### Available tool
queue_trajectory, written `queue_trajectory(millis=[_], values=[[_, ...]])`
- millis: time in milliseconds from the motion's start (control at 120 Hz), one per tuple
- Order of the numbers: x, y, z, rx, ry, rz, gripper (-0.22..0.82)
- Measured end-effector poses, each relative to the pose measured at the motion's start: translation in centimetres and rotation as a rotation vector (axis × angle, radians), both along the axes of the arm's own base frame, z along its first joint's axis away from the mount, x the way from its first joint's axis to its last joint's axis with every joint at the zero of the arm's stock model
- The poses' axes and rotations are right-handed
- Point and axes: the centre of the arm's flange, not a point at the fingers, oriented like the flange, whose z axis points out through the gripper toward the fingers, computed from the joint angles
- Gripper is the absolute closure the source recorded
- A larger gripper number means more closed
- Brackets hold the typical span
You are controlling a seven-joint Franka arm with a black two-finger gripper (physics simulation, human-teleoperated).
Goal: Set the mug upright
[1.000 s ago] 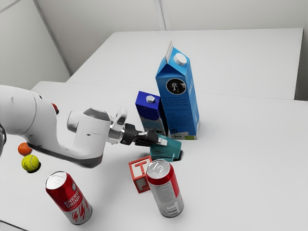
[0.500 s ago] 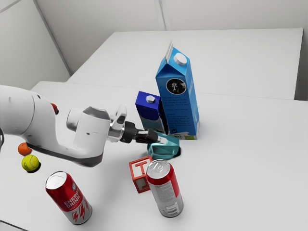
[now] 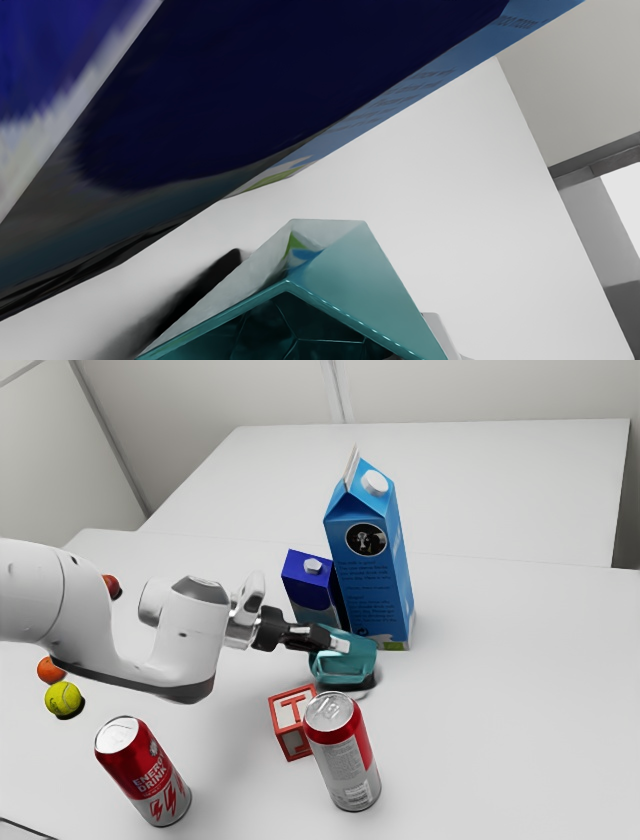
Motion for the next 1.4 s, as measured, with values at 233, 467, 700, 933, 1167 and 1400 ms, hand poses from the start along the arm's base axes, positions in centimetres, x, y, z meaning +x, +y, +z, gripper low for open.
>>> queue_trajectory(millis=[233, 467, 700, 933, 1167, 1400], values=[[-0.1, -0.9, 1.2, -0.002, -0.026, -0.020, 0.79], [-0.2, -1.6, 3.7, -0.007, -0.074, -0.034, 0.79], [-1.1, -2.2, 5.9, -0.010, -0.115, -0.052, 0.79], [-3.0, -2.7, 7.5, -0.011, -0.141, -0.071, 0.79], [-4.6, -2.7, 8.4, -0.010, -0.155, -0.081, 0.79], [-5.7, -2.4, 8.7, 0.011, -0.163, -0.093, 0.79]])
